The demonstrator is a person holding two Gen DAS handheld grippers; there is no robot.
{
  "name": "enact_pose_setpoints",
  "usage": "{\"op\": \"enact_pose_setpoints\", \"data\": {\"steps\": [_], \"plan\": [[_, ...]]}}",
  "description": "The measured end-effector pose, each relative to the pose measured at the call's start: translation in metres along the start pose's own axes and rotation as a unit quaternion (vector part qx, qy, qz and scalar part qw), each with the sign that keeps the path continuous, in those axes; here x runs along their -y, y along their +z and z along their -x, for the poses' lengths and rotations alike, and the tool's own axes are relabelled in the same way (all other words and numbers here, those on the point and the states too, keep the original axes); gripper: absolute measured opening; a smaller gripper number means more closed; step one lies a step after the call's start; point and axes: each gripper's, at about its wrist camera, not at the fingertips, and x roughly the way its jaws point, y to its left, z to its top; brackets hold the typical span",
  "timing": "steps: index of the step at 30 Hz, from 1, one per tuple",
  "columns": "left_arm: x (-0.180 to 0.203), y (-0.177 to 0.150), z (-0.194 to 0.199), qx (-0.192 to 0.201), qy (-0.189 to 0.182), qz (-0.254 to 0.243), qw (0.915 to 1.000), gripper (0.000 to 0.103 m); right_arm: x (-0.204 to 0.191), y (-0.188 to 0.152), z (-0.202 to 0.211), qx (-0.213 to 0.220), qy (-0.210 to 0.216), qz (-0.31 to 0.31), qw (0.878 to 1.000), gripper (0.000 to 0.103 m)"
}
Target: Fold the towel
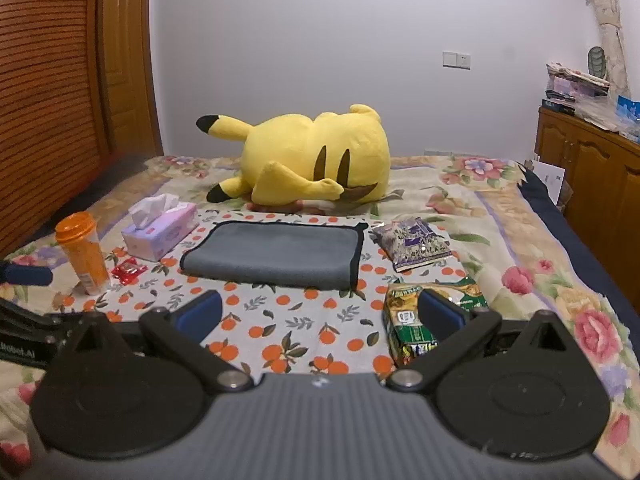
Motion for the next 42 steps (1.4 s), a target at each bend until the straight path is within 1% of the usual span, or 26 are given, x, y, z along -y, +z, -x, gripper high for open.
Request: {"op": "enact_pose_setpoints", "data": {"steps": [18,24,33,42], "plan": [[0.008,-0.038,0.02,-0.012,0.002,0.004,0.9999,0.103,-0.009,-0.031,0.021,-0.01,0.002,-0.01,1.0,0.103],[0.01,-0.047,0.024,-0.014,0.0,0.017,0.9998,0.103,-0.013,-0.037,0.027,-0.011,0.007,-0.012,1.0,0.103],[0.007,-0.059,0.019,-0.023,0.006,0.029,0.9993,0.103,-0.013,-0.049,0.025,-0.021,0.005,-0.019,1.0,0.103],[0.006,-0.069,0.015,-0.018,0.015,0.032,0.9992,0.103,-0.012,-0.058,0.022,-0.023,-0.006,-0.015,1.0,0.103]]}}
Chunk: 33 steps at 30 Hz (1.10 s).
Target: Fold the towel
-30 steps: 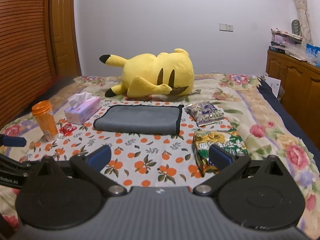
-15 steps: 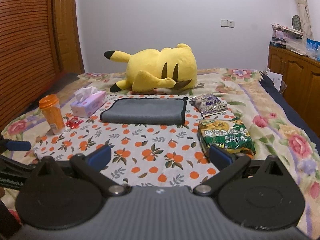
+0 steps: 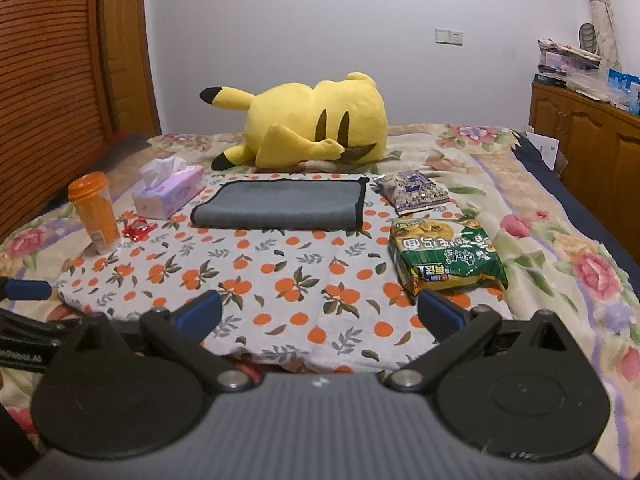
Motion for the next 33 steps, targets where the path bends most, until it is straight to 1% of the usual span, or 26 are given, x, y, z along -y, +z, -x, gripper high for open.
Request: {"op": "enact_pose_setpoints", "data": {"steps": [11,25,33], "plan": [[0.001,0.0,0.02,0.059,0.012,-0.004,0.9982,0.103,0.004,0.0,0.007,0.032,-0.005,-0.008,0.999,0.103],[0.002,-0.002,0.03,0.092,0.016,-0.012,0.9955,0.103,0.008,-0.001,0.014,0.058,-0.009,-0.017,0.998,0.103],[-0.001,0.0,0.034,0.109,0.015,-0.002,0.9939,0.103,0.008,-0.001,0.019,0.075,-0.011,-0.013,0.997,0.103]]}}
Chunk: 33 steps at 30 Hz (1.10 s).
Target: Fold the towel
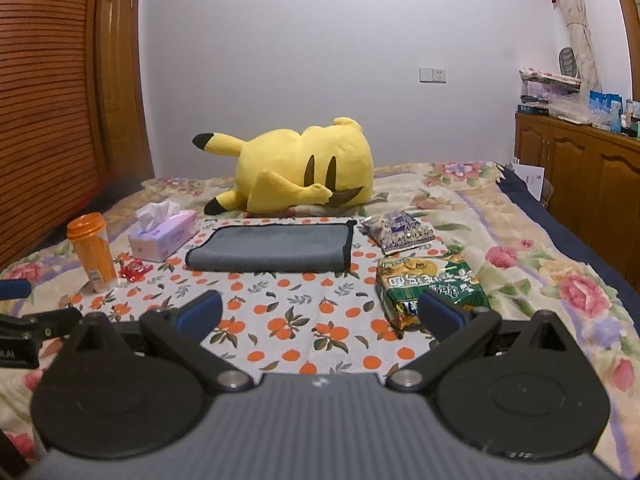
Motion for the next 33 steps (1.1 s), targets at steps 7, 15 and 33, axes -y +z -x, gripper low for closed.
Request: {"op": "enact_pose_setpoints", "data": {"steps": [7,15,33], "plan": [[-0.003,0.003,0.004,0.019,0.002,0.008,0.9998,0.103,0.0,0.001,0.005,0.02,-0.003,0.002,1.0,0.103],[-0.004,0.003,0.009,0.033,0.003,0.01,0.9994,0.103,0.003,0.002,0.013,0.042,-0.007,0.0,0.999,0.103],[-0.005,0.003,0.009,0.032,0.004,0.008,0.9995,0.103,0.004,0.001,0.012,0.041,-0.008,-0.001,0.999,0.103]]}}
